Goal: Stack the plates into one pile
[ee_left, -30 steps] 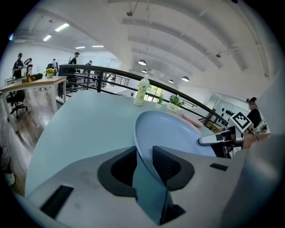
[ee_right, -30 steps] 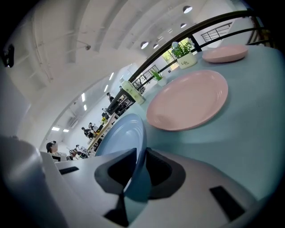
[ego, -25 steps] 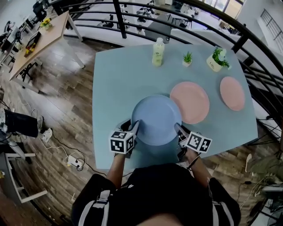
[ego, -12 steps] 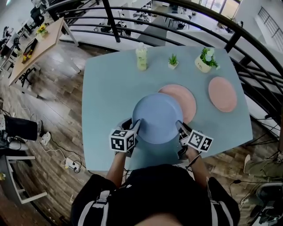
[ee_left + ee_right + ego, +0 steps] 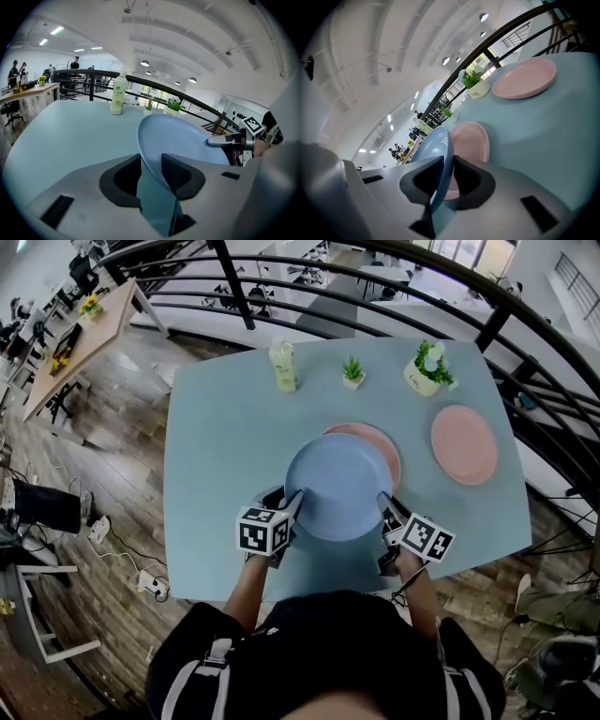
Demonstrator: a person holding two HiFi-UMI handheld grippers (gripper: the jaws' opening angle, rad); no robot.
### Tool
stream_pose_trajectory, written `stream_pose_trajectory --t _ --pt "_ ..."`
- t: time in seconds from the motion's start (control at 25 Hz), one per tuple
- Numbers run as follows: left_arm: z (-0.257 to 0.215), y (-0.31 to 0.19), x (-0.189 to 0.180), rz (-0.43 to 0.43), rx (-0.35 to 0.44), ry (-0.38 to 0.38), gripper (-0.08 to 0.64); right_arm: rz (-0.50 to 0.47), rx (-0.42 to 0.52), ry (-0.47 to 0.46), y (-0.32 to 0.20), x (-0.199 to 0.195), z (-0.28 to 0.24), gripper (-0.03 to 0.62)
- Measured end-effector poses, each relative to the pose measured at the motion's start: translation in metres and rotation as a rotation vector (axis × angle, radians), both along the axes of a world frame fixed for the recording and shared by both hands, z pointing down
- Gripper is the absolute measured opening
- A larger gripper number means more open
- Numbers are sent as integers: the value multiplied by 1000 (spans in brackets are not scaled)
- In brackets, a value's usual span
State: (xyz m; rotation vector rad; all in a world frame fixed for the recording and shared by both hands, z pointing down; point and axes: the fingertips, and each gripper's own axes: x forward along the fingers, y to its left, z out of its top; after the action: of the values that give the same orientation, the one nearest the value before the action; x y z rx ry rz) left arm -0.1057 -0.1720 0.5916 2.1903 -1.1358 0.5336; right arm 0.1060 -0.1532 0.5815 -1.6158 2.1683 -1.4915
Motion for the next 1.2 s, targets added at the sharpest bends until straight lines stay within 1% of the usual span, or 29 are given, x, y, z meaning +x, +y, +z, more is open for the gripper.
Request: stream_pose_trajectory --t 0.36,0.6,0.88,1.0,1.2 --pt "9 -14 27 -3 -23 -48 118 -16 -3 -9 -20 27 6 71" --pt "23 -22 38 8 -48 -87 120 -37 -19 -5 -30 37 17 74" --pt "35 -24 45 12 -80 -123 121 -64 -40 -11 -32 41 27 106" --pt "38 -27 47 17 -83 -146 124 -88 -39 13 -35 42 31 134" --pt "40 -28 47 34 -78 -203 129 -143 -29 52 -35 40 35 146"
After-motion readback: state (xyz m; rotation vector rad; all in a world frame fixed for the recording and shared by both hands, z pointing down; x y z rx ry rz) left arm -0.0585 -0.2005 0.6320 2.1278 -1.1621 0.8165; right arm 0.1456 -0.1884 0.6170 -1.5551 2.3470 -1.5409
